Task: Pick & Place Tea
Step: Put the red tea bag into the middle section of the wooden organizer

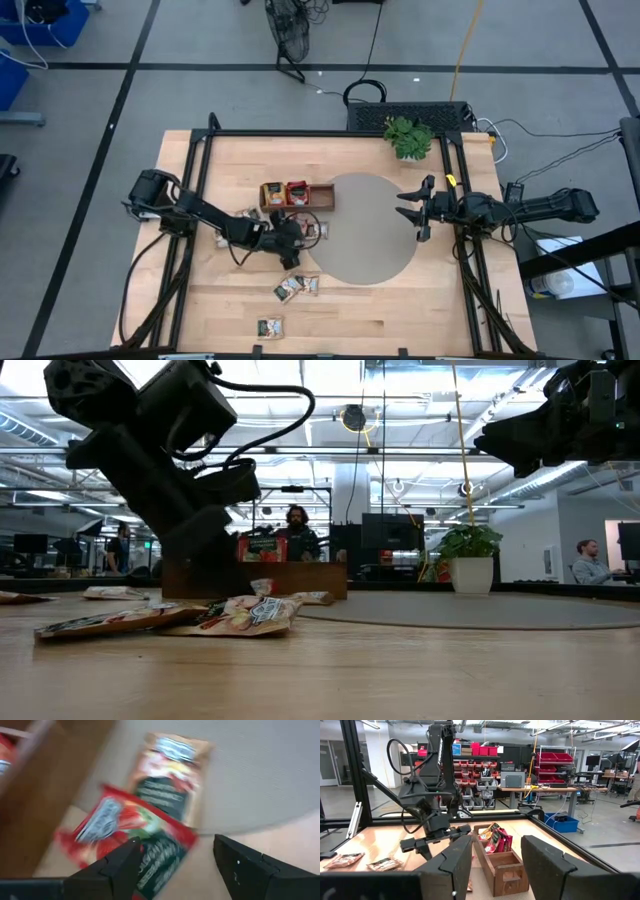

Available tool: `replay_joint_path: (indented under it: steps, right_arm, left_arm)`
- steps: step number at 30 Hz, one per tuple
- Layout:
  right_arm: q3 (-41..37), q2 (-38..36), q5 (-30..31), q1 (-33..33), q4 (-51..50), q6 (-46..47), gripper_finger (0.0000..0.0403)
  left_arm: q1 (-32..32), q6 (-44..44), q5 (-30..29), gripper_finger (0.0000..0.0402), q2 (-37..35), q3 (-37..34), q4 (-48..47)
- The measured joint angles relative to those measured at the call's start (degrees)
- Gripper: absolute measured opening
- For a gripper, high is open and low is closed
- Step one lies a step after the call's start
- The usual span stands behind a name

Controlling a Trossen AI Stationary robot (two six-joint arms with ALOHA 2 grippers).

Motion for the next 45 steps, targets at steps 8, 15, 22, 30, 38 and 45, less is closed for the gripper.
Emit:
replay_joint_path:
  steps: [8, 15, 22, 30, 38, 45]
  right_arm:
    - [-0.02, -0.02, -0.02, -0.01, -0.02, 0.0, 0.0155]
    - [0.0, -0.02, -0.02, 0.0, -0.02, 0.0, 0.0155]
    - [0.0, 0.0, -0.02, 0.0, -0.03, 0.0, 0.0155]
    - [0.0, 0.0, -0.01, 0.0, 0.44, 0.0, 0.0155]
    - [-0.01, 0.0, 0.0, -0.01, 0.39, 0.0, 0.0155]
    - [0.0, -0.02, 0.0, 0.0, 0.42, 0.0, 0.0155]
  left_arm:
    - [-0.4, 0.64, 2.7, 0.012, -0.04, -0.03, 0.53]
    - [-0.57, 3.55, 3.36, 0.0012, -0.04, -0.13, 1.25]
    - [-3.8, 9.54, 4.78, 0.0004, -5.54, -0.18, -4.44]
    - [-4.5, 11.74, 5.08, 0.0002, -19.49, -0.22, -4.4]
    - [9.39, 8.18, 12.7, 0.0002, -32.03, -0.22, -8.23]
    - [26.18, 0.14, 37.71, 0.0002, -29.92, -0.11, -7.92]
